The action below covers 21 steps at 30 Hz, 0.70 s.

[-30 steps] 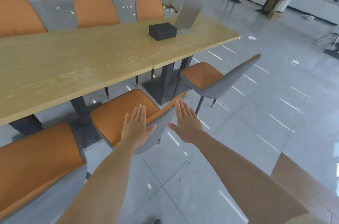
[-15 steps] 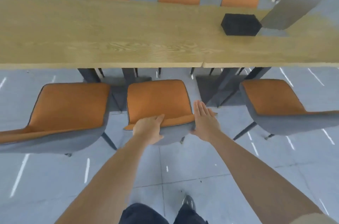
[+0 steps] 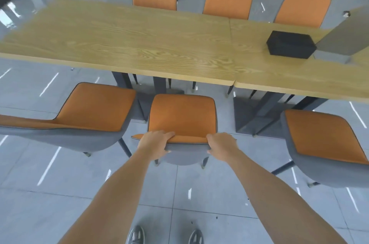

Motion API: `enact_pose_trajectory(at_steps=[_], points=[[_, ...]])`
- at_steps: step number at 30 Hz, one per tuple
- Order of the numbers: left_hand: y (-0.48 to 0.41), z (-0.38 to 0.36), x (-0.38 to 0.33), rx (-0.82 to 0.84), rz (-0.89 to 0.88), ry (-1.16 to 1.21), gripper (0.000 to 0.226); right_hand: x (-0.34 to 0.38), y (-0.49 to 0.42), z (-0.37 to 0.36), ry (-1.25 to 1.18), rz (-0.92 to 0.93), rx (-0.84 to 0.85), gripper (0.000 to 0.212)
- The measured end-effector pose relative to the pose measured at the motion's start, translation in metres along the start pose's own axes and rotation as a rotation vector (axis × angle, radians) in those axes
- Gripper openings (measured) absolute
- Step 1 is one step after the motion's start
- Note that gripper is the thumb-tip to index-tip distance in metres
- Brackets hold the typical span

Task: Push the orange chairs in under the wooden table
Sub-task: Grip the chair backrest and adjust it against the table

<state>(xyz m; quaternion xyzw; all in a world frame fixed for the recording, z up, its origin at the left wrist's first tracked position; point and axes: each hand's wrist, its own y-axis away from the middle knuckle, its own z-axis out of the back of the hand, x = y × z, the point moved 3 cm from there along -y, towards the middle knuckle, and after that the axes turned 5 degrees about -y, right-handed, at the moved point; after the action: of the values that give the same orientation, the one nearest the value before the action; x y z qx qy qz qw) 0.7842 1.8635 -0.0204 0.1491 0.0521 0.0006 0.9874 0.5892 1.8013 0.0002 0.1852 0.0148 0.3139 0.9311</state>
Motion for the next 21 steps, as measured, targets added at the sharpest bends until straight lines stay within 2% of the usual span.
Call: enact_pose_trajectory(at_steps=[2,5,10,12,15,18,21], points=[[-0.004,0.000,-0.008,-0.009,-0.016,0.003,0.059,-0.009,0.001,0.000,-0.006,-0.009,0.008,0.036],[-0.012,0.002,-0.026,-0.027,-0.072,0.004,0.058,-0.028,0.009,-0.001,-0.028,-0.030,0.021,0.031],[-0.018,-0.007,-0.058,0.001,-0.115,0.005,0.058,-0.056,0.026,-0.009,-0.011,-0.051,0.045,0.049],[-0.024,-0.008,-0.076,-0.006,-0.156,-0.003,0.057,-0.073,0.035,-0.010,0.015,-0.093,0.059,0.038],[-0.032,-0.009,-0.102,-0.028,-0.190,-0.005,0.055,-0.096,0.045,-0.010,0.030,-0.136,0.040,0.007],[-0.038,-0.013,-0.117,-0.029,-0.218,-0.019,0.054,-0.113,0.050,-0.015,0.042,-0.163,0.040,0.017],[-0.041,-0.012,-0.122,-0.030,-0.226,-0.038,0.054,-0.119,0.051,-0.016,0.042,-0.165,0.038,0.018]])
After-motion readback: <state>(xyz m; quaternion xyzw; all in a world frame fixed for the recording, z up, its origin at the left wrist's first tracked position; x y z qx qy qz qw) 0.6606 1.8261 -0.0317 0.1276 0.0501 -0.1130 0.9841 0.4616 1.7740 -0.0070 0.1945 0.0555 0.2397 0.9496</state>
